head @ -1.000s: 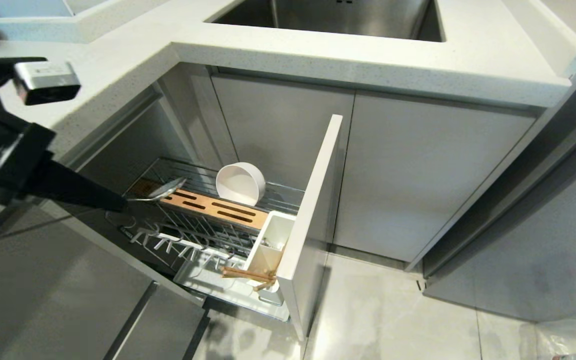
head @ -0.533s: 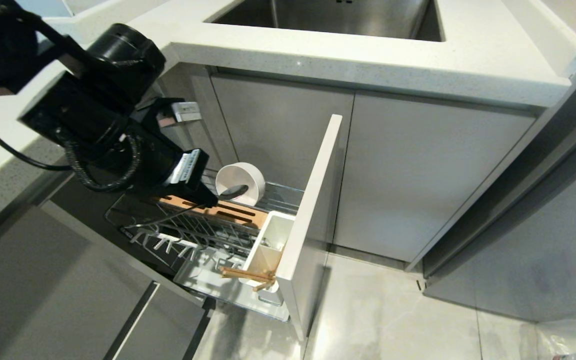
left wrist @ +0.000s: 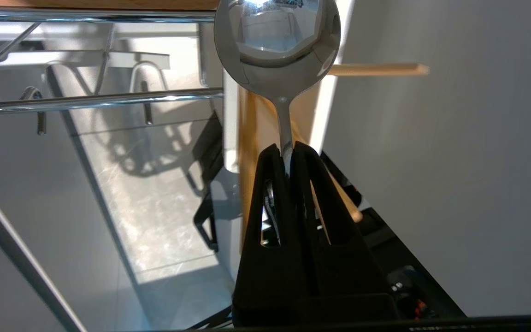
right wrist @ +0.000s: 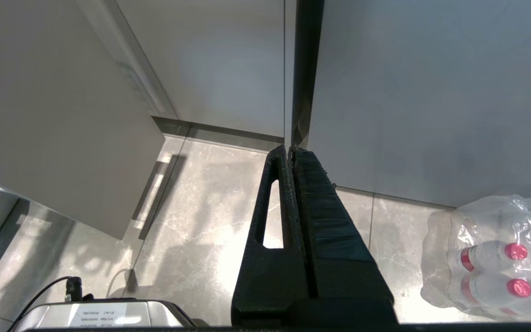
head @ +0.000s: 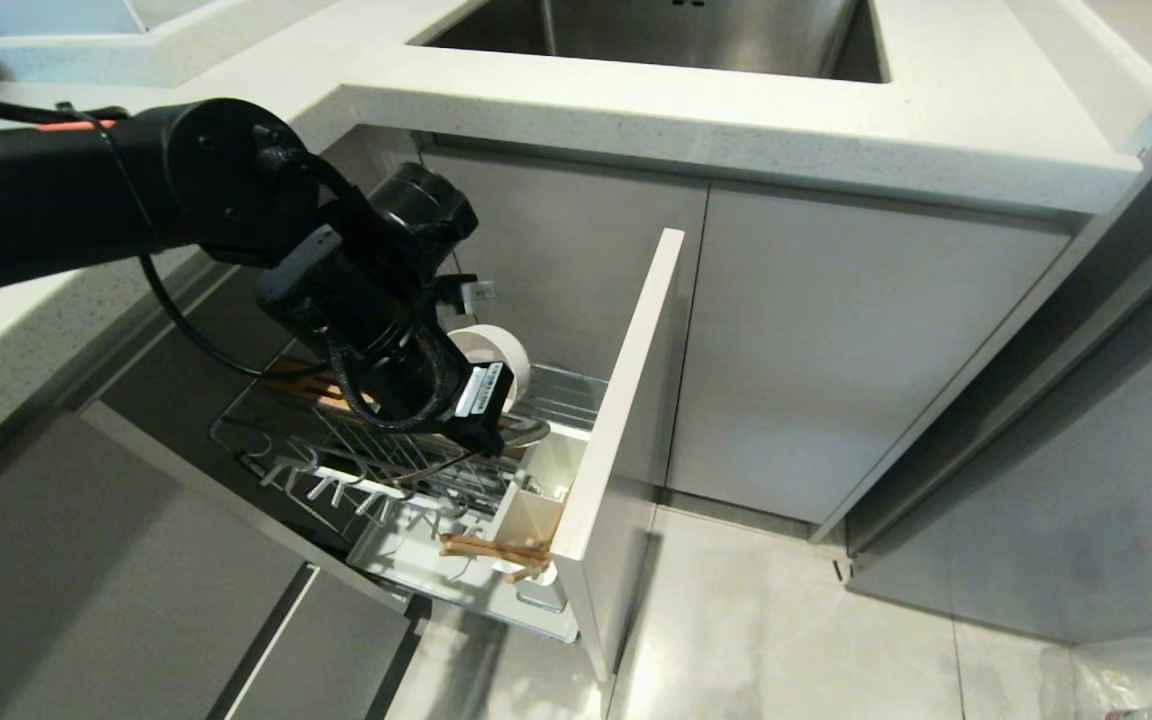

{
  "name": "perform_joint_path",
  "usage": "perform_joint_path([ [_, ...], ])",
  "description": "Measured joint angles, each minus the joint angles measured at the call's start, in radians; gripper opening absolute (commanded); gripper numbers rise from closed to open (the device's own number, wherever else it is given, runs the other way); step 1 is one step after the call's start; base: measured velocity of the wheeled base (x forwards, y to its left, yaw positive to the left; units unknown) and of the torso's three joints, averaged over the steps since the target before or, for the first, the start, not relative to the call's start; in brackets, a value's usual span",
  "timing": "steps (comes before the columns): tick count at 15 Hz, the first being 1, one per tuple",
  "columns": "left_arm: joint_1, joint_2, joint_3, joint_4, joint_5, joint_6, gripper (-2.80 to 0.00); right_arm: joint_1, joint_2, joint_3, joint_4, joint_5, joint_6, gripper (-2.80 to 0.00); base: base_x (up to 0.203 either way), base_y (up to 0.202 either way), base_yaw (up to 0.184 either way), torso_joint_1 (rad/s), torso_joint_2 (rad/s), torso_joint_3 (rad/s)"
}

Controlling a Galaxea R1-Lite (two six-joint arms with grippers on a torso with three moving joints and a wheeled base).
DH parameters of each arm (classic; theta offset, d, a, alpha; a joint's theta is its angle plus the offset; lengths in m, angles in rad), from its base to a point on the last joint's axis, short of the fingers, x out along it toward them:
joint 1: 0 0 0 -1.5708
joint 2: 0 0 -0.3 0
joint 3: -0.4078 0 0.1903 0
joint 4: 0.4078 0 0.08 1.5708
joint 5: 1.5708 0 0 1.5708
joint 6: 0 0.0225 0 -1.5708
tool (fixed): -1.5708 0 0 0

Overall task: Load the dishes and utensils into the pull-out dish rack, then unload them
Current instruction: Pick up the spoon and place it in the cupboard

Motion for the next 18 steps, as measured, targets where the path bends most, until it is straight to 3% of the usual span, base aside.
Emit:
perform_joint_path([
  [18,-0.032,0.145,-0.003,-0.065,0.013,-0.027,-2.8,0.0,0.0,0.0,0.0,0.0,0.0,-2.8,0.0,0.0,0.0,0.0,0.0,0.0],
])
